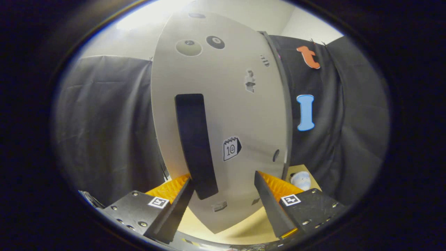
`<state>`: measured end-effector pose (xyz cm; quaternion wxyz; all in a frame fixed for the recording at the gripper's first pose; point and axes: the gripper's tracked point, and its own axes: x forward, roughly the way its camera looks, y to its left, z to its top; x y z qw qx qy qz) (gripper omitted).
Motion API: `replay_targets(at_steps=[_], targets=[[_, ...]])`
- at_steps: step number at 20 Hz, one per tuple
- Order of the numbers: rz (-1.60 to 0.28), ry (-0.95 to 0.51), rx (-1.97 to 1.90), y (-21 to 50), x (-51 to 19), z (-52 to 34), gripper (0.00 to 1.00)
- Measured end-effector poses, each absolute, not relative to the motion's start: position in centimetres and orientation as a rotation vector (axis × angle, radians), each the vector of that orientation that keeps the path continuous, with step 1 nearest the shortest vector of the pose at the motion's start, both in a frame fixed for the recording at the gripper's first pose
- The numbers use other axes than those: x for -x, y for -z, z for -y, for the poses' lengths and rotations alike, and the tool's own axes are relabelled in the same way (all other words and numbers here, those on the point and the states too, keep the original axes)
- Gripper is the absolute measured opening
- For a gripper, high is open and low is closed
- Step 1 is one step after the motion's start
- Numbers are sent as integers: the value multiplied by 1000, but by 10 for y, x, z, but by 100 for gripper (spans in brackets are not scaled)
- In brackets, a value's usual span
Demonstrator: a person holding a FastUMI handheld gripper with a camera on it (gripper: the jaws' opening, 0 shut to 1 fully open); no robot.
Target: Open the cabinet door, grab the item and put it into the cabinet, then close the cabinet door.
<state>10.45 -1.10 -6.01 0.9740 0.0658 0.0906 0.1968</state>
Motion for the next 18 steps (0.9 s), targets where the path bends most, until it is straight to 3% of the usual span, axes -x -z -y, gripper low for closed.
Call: replay_targets(at_steps=[14,18], targets=[[-91,-350,-4,65,-219,-117,100],[-85,-313,-18,61,-213,-113,100]])
